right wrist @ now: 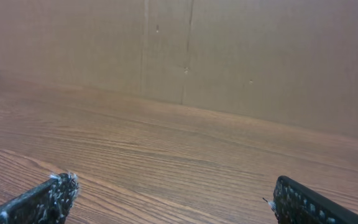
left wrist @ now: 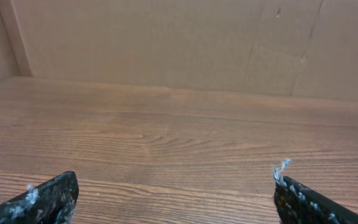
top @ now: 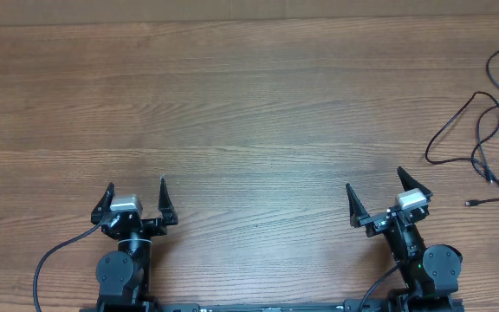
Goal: Untangle cables
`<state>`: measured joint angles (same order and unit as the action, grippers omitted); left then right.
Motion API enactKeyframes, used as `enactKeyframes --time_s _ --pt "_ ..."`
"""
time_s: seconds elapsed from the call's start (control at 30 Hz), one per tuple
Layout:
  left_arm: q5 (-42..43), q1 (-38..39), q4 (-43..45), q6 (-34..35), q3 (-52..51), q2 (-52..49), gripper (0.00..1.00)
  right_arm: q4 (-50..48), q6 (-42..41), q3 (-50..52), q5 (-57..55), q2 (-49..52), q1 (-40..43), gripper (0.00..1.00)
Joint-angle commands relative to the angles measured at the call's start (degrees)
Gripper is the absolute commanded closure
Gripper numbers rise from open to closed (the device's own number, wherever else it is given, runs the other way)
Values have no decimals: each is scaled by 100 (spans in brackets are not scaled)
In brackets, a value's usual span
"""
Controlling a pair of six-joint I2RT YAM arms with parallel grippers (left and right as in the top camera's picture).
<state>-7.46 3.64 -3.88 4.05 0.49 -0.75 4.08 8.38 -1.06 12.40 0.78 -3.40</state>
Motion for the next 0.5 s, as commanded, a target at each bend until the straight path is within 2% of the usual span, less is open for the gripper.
enactKeyframes --time_s 0.0,0.47 --pt "46 -31 -9 -87 -13 50 0 -28 26 59 -79 -66 15 0" --pt "46 -31 -11 -90 -13 50 0 -31 26 59 -79 -66 15 0"
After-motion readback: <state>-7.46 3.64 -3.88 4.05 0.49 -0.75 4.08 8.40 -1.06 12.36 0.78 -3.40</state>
